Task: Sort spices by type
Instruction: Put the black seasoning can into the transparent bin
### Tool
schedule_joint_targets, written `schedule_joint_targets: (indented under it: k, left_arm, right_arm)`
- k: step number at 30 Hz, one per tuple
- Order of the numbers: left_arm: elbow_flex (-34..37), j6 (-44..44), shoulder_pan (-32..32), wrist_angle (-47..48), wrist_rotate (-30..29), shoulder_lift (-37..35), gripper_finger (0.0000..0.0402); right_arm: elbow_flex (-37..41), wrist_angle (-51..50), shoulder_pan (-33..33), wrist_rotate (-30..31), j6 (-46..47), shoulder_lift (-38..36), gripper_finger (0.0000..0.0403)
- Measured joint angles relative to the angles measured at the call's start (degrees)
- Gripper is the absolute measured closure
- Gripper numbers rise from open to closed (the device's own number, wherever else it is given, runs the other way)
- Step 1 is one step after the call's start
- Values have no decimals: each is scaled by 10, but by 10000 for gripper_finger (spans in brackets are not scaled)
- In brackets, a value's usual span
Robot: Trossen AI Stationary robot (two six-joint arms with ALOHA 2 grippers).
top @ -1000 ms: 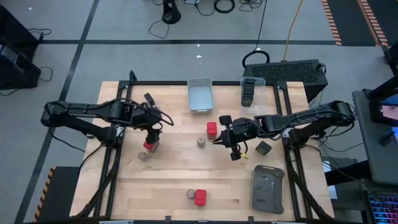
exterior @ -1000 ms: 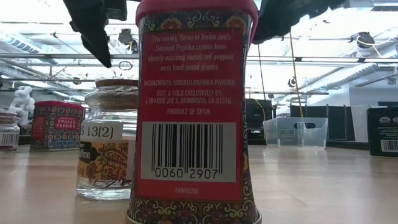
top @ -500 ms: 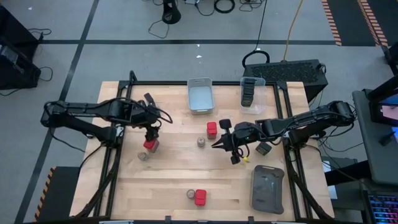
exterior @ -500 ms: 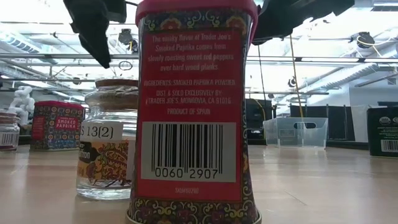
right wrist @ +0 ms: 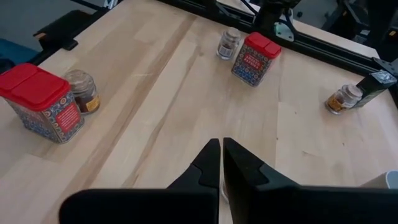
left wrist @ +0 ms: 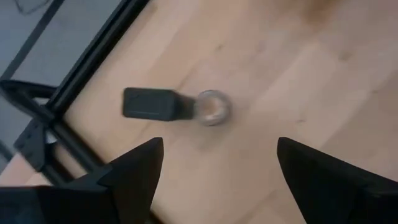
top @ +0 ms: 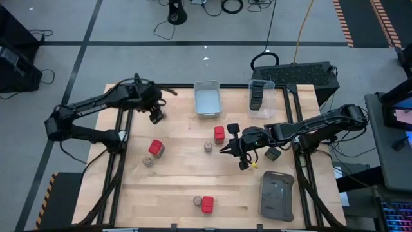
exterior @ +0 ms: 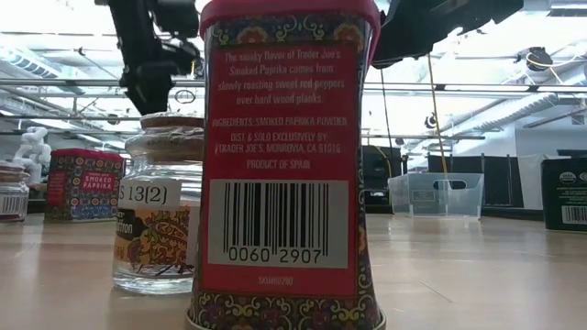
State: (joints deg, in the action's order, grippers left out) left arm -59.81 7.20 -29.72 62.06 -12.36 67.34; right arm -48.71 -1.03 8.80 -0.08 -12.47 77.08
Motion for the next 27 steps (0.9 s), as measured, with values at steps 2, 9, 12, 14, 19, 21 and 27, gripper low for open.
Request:
schedule_joint_targets:
  k: [2, 9, 12, 14, 19, 21, 27]
  left_arm:
    - [0, -27, -35, 0, 2, 16, 84]
    - [-6, 99, -146, -5, -8, 103, 84]
    - [-23, 112, -175, -6, 6, 129, 84]
    - [-31, 110, -186, -16, 18, 136, 84]
    - [-42, 148, -199, -55, 25, 139, 84]
    - [-43, 165, -200, -55, 26, 142, 84]
    - [-43, 213, -197, -40, 28, 158, 84]
  right_arm:
    - [0, -2, 0, 0, 0, 0, 403]
    - [0, -5, 0, 0, 0, 0, 403]
    - [0, -7, 0, 0, 0, 0, 403]
    - [0, -10, 0, 0, 0, 0, 403]
    - [0, -19, 0, 0, 0, 0, 403]
    - [0, -22, 0, 0, 0, 0, 403]
    - [0, -24, 0, 0, -1, 0, 403]
